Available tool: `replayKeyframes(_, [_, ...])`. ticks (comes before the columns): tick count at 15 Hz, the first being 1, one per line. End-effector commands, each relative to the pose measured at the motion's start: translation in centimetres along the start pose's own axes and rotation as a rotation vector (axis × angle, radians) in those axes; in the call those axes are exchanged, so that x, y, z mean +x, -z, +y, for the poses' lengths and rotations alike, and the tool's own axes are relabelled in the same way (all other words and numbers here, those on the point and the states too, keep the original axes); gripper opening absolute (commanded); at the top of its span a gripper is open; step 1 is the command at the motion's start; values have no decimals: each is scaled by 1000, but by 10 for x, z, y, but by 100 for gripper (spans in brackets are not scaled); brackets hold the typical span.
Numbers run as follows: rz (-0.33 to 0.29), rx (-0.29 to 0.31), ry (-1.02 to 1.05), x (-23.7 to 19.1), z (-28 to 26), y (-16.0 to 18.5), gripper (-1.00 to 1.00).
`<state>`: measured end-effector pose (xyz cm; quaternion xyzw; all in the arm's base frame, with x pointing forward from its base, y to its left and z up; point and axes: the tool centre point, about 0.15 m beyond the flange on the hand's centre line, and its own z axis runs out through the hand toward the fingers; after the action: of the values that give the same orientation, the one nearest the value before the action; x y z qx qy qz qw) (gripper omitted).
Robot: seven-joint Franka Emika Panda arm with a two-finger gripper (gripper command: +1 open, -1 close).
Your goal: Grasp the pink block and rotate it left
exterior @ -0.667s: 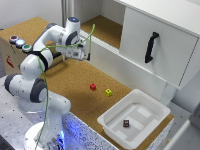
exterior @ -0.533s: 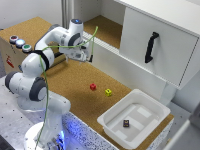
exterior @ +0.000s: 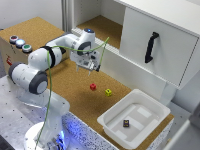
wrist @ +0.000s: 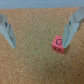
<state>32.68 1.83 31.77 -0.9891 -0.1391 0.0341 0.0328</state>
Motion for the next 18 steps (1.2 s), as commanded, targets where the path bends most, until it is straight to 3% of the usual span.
replayKeyframes(1, [39,38,-141,22,18,-56,100])
replayKeyframes(7, [107,38,-282,62,40,-77,100])
replayKeyframes(10, [98,57,-324,75,51,-87,100])
replayKeyframes(13, [55,34,-337,77,55,-99,100])
replayKeyframes(17, [63,38,-362,76,59,-100,100])
replayKeyframes(18, [69,32,-353,77,59,-97,-100])
